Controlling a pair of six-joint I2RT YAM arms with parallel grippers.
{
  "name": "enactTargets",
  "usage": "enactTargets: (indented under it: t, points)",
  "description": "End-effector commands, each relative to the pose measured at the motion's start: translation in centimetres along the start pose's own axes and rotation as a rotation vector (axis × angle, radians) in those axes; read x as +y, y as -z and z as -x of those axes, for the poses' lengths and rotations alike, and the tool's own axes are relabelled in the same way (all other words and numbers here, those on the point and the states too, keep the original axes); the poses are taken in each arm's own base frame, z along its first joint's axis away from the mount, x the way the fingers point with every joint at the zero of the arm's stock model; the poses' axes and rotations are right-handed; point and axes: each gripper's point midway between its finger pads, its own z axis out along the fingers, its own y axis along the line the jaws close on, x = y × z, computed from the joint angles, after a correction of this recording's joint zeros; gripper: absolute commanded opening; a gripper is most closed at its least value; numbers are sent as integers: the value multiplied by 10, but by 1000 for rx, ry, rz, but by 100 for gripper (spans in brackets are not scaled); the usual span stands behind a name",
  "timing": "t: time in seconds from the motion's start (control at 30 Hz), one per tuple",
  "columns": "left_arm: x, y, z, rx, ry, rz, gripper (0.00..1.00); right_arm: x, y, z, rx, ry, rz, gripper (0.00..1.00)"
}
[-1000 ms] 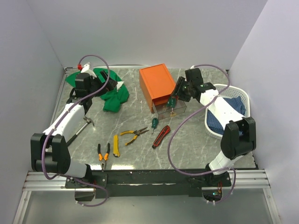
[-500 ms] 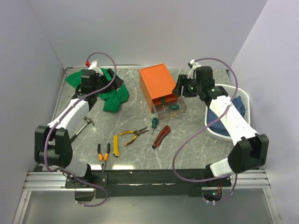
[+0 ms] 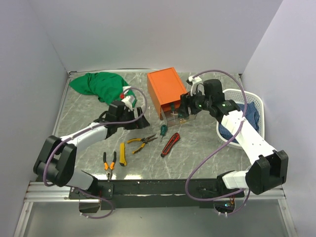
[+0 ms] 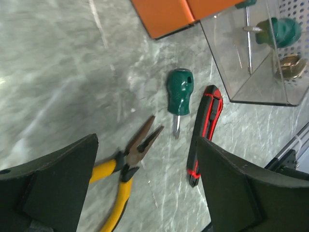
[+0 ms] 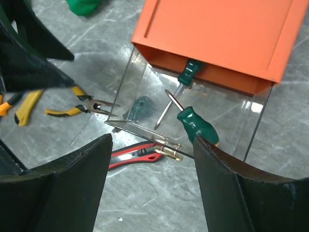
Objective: Sort the tools into containers
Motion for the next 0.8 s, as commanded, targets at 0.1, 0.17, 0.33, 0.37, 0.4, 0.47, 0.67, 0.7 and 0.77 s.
enactTargets:
  t: [0.1, 0.17, 0.33, 0.37, 0.4, 0.47, 0.67, 0.7, 0.77]
  points:
    - [-29, -41, 6, -47, 34, -31, 81, -15, 13, 12, -83, 24, -97, 77]
    - [-35, -53, -5, -25, 29, -34, 79, -17, 16, 15, -109, 19, -112, 77]
    - [-54, -73, -16, 1, -32, -45, 68, -33, 28, 17, -141, -31, -164, 78]
    - [-49, -79, -19, 6, -33, -18, 69, -35, 30, 17, -146, -36, -170, 78]
    - [-53, -81, -20, 9, -39, -18, 70, -37, 31, 17, -147, -45, -176, 79]
    - [-50, -89, -26, 31, -41, 1, 71, -43, 34, 16, -153, -54, -194, 79]
    - [-45, -107, -42, 77, -72, 82, 69, -56, 36, 8, -144, -96, -221, 79]
    - [-44, -108, -43, 73, -82, 101, 68, -57, 36, 8, -145, -100, -223, 79]
    - [-39, -111, -49, 93, -91, 117, 68, -58, 37, 9, -153, -101, -225, 79]
